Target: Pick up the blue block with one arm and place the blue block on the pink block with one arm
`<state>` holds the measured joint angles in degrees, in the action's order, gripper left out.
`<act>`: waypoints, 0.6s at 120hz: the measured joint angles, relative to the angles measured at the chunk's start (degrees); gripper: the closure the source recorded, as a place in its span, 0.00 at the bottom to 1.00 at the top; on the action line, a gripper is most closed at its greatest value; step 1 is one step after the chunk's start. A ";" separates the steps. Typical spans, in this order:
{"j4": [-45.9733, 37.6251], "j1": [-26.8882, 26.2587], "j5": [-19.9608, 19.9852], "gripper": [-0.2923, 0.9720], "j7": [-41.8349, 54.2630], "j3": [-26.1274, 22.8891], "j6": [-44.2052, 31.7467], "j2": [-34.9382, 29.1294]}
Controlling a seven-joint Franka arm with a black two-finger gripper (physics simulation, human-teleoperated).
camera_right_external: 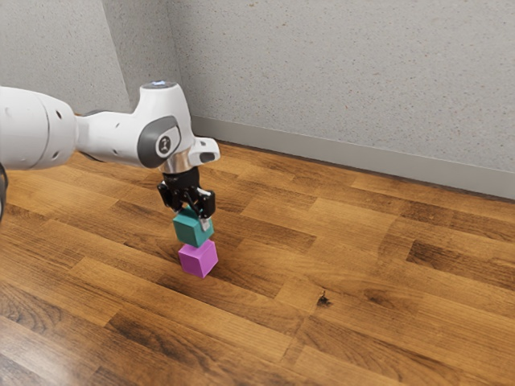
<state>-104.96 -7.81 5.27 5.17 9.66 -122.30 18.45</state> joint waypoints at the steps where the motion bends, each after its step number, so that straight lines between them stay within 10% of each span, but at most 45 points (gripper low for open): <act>1: -0.03 0.00 0.03 0.48 0.04 0.00 0.00 -0.04; 72: -3.08 0.16 0.80 0.48 1.93 0.18 -0.05 -1.94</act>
<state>-108.04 -7.65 6.07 7.10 9.84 -122.35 16.51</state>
